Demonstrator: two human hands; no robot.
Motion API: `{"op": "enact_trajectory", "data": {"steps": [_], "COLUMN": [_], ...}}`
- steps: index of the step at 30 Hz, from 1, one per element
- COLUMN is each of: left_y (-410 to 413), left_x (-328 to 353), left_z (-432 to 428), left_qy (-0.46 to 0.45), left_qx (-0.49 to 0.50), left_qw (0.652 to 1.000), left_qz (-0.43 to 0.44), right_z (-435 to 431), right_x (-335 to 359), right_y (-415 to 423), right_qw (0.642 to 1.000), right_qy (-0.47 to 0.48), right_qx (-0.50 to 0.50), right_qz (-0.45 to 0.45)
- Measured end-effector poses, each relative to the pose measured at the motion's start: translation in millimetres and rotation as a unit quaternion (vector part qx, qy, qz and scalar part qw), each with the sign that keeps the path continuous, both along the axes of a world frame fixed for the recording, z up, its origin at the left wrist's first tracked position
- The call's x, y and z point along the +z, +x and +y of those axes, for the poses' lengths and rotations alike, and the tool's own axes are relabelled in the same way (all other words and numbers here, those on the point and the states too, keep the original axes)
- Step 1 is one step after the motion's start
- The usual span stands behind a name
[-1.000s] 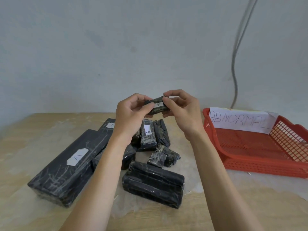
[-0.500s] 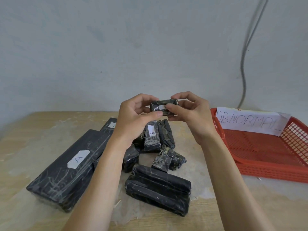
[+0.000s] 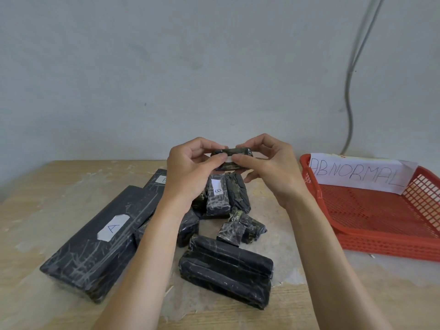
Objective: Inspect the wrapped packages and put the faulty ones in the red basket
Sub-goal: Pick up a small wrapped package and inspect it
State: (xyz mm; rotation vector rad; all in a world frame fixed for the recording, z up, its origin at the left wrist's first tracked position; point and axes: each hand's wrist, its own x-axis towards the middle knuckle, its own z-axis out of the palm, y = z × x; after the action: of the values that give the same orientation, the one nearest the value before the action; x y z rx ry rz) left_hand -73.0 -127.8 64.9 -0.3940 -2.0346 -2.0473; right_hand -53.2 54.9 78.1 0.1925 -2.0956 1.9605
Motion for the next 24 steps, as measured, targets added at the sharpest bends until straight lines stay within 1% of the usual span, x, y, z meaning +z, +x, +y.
{"op": "enact_trajectory", "data": {"steps": [3, 6, 7, 9, 11, 13, 17, 19, 24], "left_y": [0.8, 0.8, 1.0, -0.2, -0.8, -0.5, 3.6, 3.7, 0.4], "left_x": [1.6, 4.5, 5.2, 5.8, 5.6, 5.8, 8.0, 7.0, 2.5], "left_z": [-1.4, -9.3, -11.2, -12.9, -12.6, -11.4, -5.5, -2.8, 0.0], "left_qy": [-0.025, -0.053, -0.057, -0.039, -0.005, 0.008, 0.010, 0.001, 0.003], "left_qx": [-0.025, -0.104, -0.112, -0.097, -0.088, -0.089, -0.091, -0.071, -0.011], "left_qw": [0.999, 0.993, 0.992, 0.994, 0.996, 0.996, 0.995, 0.997, 0.998], "left_qz": [0.009, 0.008, 0.016, 0.025, 0.023, 0.025, 0.024, 0.033, 0.058], "right_z": [2.1, 5.5, 6.4, 8.3, 11.4, 13.2, 8.4, 5.1, 1.2], "right_x": [0.1, 1.2, 1.9, 3.9, 5.6, 6.3, 1.7, 0.0, -1.4], "right_y": [-0.1, 0.4, 0.7, 2.0, 3.2, 4.0, 1.7, 1.2, 1.3], "right_qw": [1.000, 0.999, 0.999, 0.999, 0.998, 0.996, 0.995, 0.995, 0.996], "right_qy": [-0.010, -0.031, -0.034, -0.036, -0.042, -0.029, -0.037, -0.036, 0.007], "right_qx": [-0.012, -0.017, -0.014, 0.007, 0.046, 0.063, 0.023, 0.001, 0.005], "right_qz": [0.009, 0.001, -0.001, 0.005, 0.026, 0.055, 0.089, 0.097, 0.090]}}
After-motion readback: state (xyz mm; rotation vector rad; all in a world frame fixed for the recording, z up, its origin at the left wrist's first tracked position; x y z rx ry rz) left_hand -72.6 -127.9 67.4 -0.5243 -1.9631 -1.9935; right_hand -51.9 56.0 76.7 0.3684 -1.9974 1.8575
